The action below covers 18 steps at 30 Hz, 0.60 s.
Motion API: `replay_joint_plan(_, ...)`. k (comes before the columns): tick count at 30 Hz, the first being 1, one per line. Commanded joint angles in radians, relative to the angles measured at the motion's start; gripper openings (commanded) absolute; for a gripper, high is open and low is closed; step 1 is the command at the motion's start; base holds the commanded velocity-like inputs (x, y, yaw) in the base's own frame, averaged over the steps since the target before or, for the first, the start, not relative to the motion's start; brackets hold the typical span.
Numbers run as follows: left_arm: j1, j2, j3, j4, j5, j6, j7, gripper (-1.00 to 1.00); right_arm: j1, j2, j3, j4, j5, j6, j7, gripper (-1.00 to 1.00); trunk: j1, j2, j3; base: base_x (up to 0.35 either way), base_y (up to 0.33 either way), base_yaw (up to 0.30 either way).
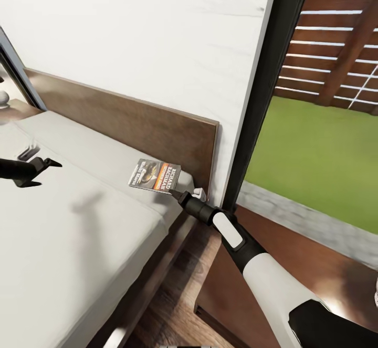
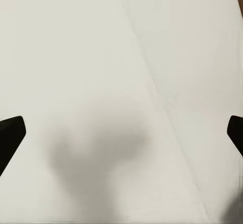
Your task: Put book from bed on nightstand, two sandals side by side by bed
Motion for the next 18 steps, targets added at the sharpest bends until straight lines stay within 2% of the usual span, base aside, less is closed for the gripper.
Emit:
replay_joint_plan(1,0.000,0.003,-0.007,0.016,0.010,0.001,-0.010,1.00,-0.001,0.000,0.001,0.001,-0.006,0.004,0.000,-1.00,-0.004,0.007,0.002,0.000,0.000,0.000)
replay_joint_plan(5,0.000,0.010,-0.008,0.043,0.010,-0.001,-0.036,1.00,-0.001,0.000,0.001,0.001,-0.006,0.004,-0.001,-1.00,-0.019,0.035,0.015,0.000,0.000,0.000)
replay_joint_plan(18,0.000,0.016,-0.009,0.101,0.009,-0.002,-0.046,1.00,-0.001,0.000,0.001,0.001,-0.006,0.004,0.000,-1.00,-0.069,0.126,0.056,0.000,0.000,0.000)
